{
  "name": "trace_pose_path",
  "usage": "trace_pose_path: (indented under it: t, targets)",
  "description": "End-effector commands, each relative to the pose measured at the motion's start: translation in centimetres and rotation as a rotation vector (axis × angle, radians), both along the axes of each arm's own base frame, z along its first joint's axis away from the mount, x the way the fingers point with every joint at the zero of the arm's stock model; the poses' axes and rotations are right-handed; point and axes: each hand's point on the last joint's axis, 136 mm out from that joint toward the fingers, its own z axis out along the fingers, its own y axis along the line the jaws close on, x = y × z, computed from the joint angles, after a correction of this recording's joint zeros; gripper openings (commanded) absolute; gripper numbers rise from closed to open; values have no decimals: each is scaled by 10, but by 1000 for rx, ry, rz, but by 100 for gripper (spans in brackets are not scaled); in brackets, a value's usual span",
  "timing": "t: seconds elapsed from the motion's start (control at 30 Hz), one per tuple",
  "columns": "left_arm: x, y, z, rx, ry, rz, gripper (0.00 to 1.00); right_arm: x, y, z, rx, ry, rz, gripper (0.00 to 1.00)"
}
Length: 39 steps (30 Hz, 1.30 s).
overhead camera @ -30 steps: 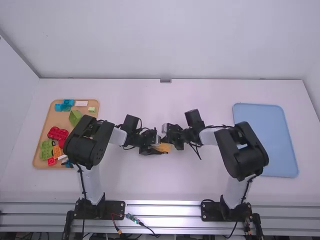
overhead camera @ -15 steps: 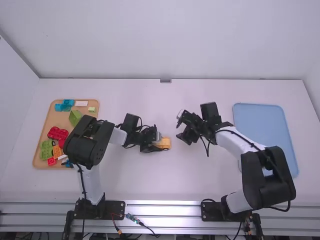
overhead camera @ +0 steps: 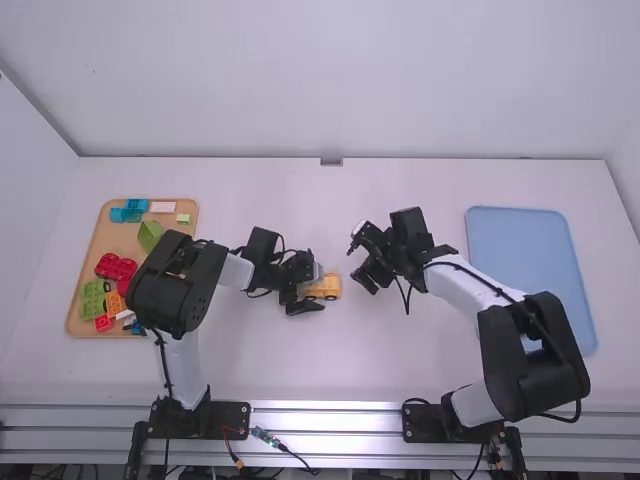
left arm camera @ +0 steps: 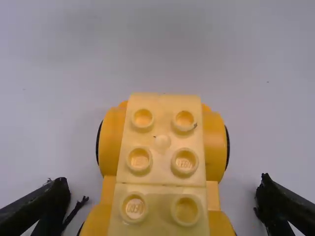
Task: Assemble lego blocks to make yellow taxi
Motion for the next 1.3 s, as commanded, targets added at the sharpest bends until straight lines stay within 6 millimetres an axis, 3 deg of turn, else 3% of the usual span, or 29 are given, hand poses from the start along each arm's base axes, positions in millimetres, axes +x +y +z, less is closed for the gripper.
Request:
trace_pose_path:
  t: [0.0,0.23,0.5,0.6,0.63,0.7,0.83,0.97,1.1,1.13,1.17,1.27]
  targets:
    - [3,2,8,38,11,19,99,1,0,6,8,-17,-5,100]
    - [21,23,49,244,65,96,99,2,1,7,8,-20,-4,100]
    - [44,73,114,418,113,230,99,12,1,13,24,-65,-12,100]
    - [58,111,145,447,217,426,99,19,0,18,36,-97,-20,100]
    - [59,114,146,448,224,442,99,20,0,19,38,-99,-21,100]
    - [71,160,163,452,358,743,99,27,1,25,64,-125,-41,100]
    - [73,214,171,367,513,1011,99,40,5,37,112,-169,-79,100]
    - [56,265,170,255,645,1130,99,48,7,46,129,-220,-78,100]
    - [32,330,152,130,797,1374,99,54,9,54,145,-253,-81,100]
    - [32,330,152,130,797,1374,99,54,9,54,145,-253,-81,100]
    - [22,349,141,95,839,1455,99,55,10,56,146,-256,-80,100]
    - [2,377,121,103,898,1596,99,58,11,61,147,-259,-80,100]
